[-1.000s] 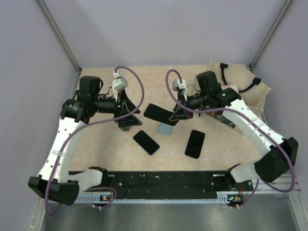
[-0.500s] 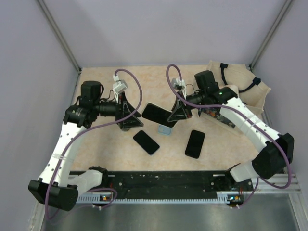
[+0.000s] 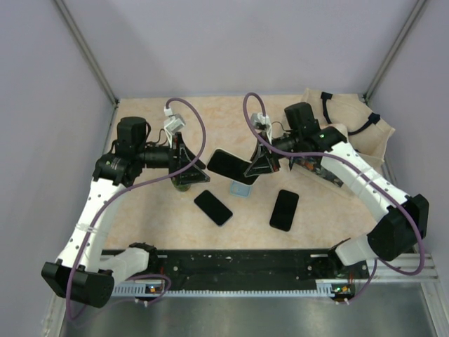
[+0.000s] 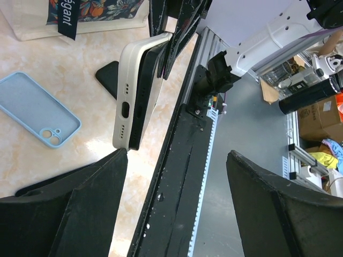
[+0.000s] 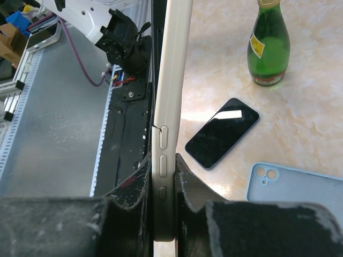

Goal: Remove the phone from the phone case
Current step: Remove the phone case from the phone.

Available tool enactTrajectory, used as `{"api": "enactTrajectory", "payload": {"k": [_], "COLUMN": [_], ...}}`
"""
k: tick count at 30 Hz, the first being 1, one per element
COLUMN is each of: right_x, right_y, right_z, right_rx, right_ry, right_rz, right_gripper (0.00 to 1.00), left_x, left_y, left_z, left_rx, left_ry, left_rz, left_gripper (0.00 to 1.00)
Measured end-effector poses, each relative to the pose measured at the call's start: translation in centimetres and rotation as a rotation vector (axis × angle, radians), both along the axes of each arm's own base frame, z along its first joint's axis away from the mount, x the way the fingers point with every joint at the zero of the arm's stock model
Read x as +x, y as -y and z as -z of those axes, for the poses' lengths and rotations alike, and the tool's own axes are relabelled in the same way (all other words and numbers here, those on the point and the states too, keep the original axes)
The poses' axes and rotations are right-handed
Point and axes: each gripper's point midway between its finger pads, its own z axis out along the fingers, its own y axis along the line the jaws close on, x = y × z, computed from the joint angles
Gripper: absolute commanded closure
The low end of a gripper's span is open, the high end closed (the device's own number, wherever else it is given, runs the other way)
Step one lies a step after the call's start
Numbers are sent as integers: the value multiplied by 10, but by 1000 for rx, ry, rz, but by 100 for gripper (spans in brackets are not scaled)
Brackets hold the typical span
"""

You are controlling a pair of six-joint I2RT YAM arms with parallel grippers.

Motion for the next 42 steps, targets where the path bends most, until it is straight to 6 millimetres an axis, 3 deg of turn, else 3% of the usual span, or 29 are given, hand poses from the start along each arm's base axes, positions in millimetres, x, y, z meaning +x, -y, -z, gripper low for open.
{"api": "enactTrajectory", "payload": {"k": [42], "right_x": [9], "right_y": [-2], "right_z": [-1], "right_rx": [-10], "right_ry": [0], "right_rz": [46], "right_gripper": [100], "left_x": [7], "left_y": [1], "left_z": [4], "left_rx": [26], "left_ry": [75], "left_rz": [-6], "left_gripper": [21]}}
